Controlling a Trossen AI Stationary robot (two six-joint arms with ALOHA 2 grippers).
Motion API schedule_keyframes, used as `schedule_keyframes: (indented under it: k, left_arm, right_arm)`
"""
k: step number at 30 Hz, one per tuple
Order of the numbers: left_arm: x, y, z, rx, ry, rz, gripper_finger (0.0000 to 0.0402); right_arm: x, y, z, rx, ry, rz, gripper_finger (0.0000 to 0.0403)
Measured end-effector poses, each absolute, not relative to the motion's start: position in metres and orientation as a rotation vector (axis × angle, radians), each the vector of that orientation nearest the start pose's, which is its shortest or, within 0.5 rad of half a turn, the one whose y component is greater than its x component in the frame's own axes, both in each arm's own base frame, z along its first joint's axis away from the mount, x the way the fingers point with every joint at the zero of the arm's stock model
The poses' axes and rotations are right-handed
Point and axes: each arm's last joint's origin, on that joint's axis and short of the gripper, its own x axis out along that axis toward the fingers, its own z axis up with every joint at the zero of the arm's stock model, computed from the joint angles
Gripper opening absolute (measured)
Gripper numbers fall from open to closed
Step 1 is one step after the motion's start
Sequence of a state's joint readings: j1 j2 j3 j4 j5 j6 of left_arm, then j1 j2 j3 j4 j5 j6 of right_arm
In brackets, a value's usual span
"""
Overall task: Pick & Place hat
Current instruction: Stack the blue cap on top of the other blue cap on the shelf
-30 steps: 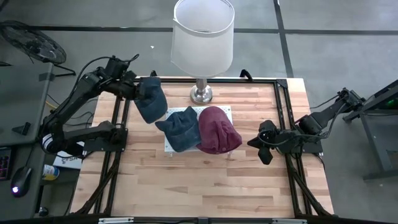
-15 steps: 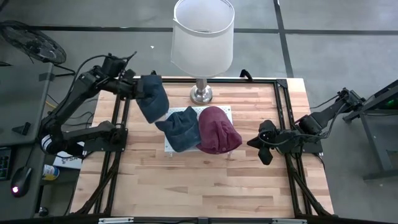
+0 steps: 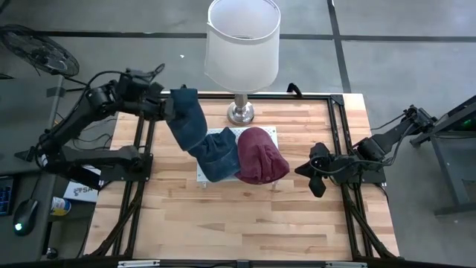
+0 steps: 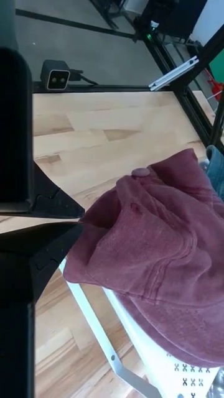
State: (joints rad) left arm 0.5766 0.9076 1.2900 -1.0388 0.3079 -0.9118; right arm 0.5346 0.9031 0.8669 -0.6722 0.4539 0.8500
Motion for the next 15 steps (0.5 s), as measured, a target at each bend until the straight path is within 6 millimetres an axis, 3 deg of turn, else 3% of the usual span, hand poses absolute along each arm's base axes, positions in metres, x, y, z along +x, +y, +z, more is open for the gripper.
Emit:
schedule_keyframes:
  k: [15]
  left_arm:
    - [0.189,0.026,0.391,-1.161,0.497,0.482,0.0005]
  right_arm:
    - [0.157,0.078,0.301,0.47,0.606,-0.172,0.0013]
